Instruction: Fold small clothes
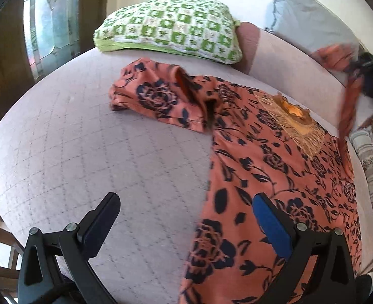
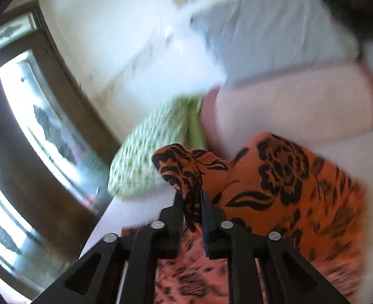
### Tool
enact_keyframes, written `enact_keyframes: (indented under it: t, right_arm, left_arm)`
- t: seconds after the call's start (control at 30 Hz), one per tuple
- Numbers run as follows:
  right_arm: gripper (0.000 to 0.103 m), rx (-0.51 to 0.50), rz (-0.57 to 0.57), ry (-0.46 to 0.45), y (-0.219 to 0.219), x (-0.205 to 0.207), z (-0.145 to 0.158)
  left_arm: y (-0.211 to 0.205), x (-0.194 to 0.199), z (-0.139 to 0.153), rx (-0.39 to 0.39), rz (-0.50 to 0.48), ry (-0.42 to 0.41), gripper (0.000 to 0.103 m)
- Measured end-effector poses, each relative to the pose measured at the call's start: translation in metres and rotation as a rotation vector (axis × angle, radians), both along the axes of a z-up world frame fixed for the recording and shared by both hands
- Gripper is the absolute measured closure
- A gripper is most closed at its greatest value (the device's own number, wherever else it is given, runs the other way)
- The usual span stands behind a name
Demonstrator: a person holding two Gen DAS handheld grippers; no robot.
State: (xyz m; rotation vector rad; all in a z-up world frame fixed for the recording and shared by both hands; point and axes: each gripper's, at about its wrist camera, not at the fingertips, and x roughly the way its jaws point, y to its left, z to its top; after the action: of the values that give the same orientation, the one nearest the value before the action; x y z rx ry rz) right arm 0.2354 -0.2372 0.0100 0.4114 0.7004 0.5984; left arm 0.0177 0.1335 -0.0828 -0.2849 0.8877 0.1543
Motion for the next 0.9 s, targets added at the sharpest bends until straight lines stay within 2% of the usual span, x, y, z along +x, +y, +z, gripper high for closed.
enact_keyframes:
  t: [0.03, 0.07, 0.13, 0.2, 0.27, 0.33, 0.47, 0.57, 0.6, 0.67, 0.73, 0.9]
  right_arm:
    - [0.011, -0.036, 0.017, 0.055, 0.013, 0.009, -0.029]
    - [0.008, -0.062, 0.030, 0.118, 0.020, 0.016, -0.062]
    - [0.009, -0.044, 0.029, 0.264, 0.016, 0.019, -0.120]
    - [0.009, 0.076, -0.046, 0.336, -0.026, 0.007, -0.147]
    - [0.009, 0.136, -0.127, 0.316, -0.077, -0.008, -0.147]
    - [0.009, 0.136, -0.195, 0.306, -0.124, -0.017, -0.138]
    - [0.009, -0.042, -0.293, 0.274, -0.191, -0.009, -0.116]
    - [0.011, -0.082, -0.336, 0.291, -0.244, 0.009, -0.115]
    - [0.014, -0.097, -0.340, 0.294, -0.254, 0.017, -0.116]
    - [0.028, -0.128, -0.337, 0.304, -0.264, 0.040, -0.121]
    - [0.034, -0.120, -0.314, 0.328, -0.270, 0.067, -0.127]
    - [0.034, -0.143, -0.255, 0.381, -0.261, 0.131, -0.149]
  left_arm:
    - [0.003, 0.001, 0.000, -0.003, 0.008, 0.004, 0.000]
    - [0.005, 0.002, 0.000, -0.006, 0.011, 0.004, 0.000]
    - [0.007, 0.005, 0.003, -0.006, 0.007, 0.002, 0.000]
    - [0.004, 0.013, 0.009, 0.012, -0.015, -0.016, 0.000]
    - [-0.003, 0.030, 0.016, 0.024, -0.050, -0.032, 0.000]
    - [-0.012, 0.053, 0.022, 0.003, -0.084, -0.060, 0.000]
    - [-0.037, 0.109, 0.020, -0.064, -0.181, -0.048, 0.000]
    - [-0.060, 0.154, 0.009, -0.032, -0.221, -0.010, 0.000]
    - [-0.067, 0.165, 0.004, -0.019, -0.236, -0.001, 0.000]
    - [-0.079, 0.193, -0.008, 0.016, -0.259, 0.036, 0.002]
    - [-0.085, 0.214, -0.018, 0.034, -0.265, 0.070, 0.003]
    - [-0.097, 0.239, -0.031, 0.045, -0.279, 0.084, 0.003]
